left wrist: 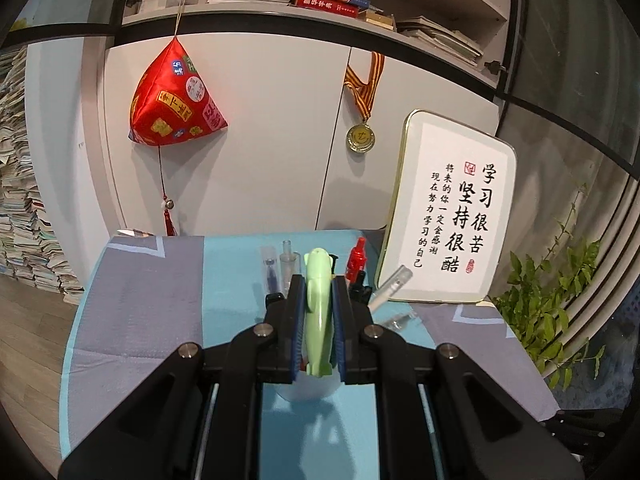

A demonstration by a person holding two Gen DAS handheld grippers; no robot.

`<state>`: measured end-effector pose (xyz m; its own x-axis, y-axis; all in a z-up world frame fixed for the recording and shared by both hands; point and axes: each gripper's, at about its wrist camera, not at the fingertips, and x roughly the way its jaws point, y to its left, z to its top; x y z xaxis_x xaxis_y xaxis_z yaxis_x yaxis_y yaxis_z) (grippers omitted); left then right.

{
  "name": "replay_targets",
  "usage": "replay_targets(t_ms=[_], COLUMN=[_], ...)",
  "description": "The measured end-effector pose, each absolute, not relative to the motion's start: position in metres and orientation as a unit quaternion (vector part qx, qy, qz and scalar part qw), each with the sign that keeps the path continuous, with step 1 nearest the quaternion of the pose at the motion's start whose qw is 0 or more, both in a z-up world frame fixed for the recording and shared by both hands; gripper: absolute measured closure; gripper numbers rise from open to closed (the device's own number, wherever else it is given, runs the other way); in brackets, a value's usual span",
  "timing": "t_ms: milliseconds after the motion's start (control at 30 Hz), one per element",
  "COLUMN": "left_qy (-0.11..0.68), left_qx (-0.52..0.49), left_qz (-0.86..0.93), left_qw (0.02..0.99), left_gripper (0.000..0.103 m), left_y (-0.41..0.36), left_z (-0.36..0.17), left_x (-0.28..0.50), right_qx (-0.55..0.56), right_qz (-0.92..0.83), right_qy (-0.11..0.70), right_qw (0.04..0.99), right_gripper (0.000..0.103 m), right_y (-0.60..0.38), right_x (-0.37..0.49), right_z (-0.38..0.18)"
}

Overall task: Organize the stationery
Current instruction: 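Lift the green highlighter and eraser and carry them toward the frosted cup, then lower the green highlighter into the frosted cup and open the left tool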

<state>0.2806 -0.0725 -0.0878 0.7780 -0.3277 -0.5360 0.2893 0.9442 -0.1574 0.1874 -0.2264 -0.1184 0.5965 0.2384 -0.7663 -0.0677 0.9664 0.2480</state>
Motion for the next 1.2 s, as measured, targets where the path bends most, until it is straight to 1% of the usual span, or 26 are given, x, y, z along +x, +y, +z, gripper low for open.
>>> replay_targets(t_ms=[633,867,933,1000,1200], left_qy=[0.321,0.318,0.316,0.314,0.312], left_qx=[-0.028,-0.025,-0.025,-0.020,-0.030], left_qz=[-0.173,-0.175,-0.178,-0.178,-0.176], left_qw=[0.931,0.931,0.932,0.932,0.933], left_gripper=[0.091,0.091,0.088,0.081,0.081], left_y=[-0.075,-0.073,-0.072,-0.072,-0.066], left_z=[-0.111,-0.109,-0.108,-0.107,-0.104], left_x=[0.287,0.276,0.272,0.270,0.261], right_qx=[0.113,0.119,0.119,0.118,0.119], right_qz=[0.080,0.084,0.085,0.086,0.087], right_qy=[0.436,0.429,0.427,0.427,0.426], right_qw=[0.889,0.892,0.892,0.892,0.892], right_gripper=[0.083,0.083,0.082,0.083,0.082], right_y=[-0.230,-0.230,-0.228,-0.227,-0.226], right_x=[0.193,0.196,0.197,0.198,0.197], right_z=[-0.119,-0.115,-0.114,-0.113,-0.113])
